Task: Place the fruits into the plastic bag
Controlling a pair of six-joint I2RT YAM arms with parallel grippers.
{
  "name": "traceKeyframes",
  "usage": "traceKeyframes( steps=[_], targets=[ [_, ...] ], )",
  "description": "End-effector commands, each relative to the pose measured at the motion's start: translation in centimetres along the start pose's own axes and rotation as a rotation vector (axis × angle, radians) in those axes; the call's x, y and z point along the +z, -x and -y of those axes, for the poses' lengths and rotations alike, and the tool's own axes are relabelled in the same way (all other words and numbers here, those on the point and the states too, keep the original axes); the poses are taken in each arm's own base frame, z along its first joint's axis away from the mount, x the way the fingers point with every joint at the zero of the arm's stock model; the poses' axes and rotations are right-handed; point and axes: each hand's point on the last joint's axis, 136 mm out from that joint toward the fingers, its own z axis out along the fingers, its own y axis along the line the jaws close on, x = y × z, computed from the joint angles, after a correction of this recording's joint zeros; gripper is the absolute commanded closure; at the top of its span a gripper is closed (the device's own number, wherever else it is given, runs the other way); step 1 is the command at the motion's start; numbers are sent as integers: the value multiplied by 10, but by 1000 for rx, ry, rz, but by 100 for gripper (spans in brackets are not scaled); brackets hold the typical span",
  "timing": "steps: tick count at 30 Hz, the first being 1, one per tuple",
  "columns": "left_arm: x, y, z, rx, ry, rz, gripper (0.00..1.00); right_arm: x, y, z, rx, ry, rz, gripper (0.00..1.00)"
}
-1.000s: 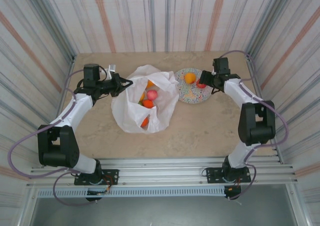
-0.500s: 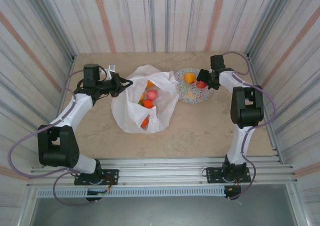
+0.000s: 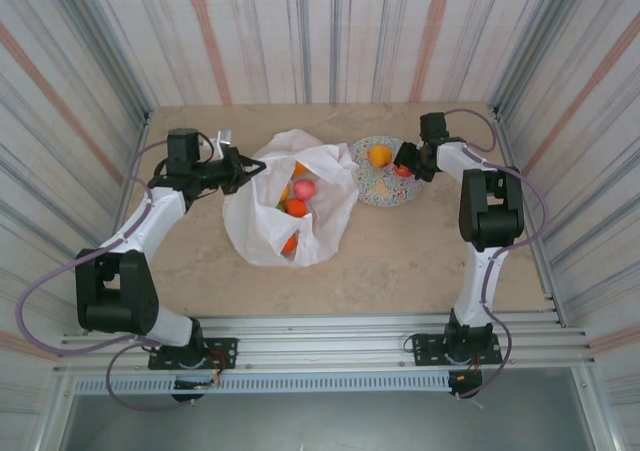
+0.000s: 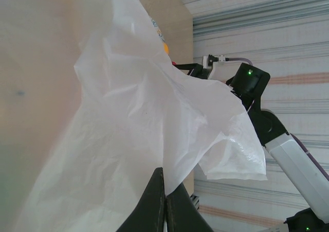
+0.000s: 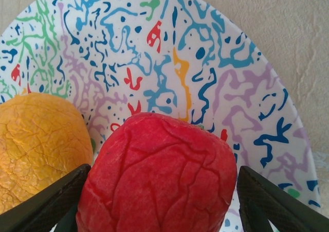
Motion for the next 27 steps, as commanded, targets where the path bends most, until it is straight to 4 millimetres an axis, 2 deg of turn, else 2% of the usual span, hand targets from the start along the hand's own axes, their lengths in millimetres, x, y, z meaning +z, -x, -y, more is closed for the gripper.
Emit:
traceKeyframes(
  steps=[1,5,10,16,22,27],
  targets=[
    [-1,-1,0,-3,-17,-7,100,2,3,-1,26,6,-11,29],
    [-1,-1,-1,-5,-16,-7,100,1,2,-1,23,11,-10,36],
    [-1,0,0,-3,-17,-6,100,-10,3,2,21,16,6,38],
    [-1,-1,0,-3,-18,-8,100,-45,0,3,13,39,59,39],
    [-1,-1,0,-4,-16,-7,100,-93,-31,-7,-10,140,93,39],
    [0,-1,0,-4,-15,-6,100,-137,-75,-27,-94,246,97,39]
  ],
)
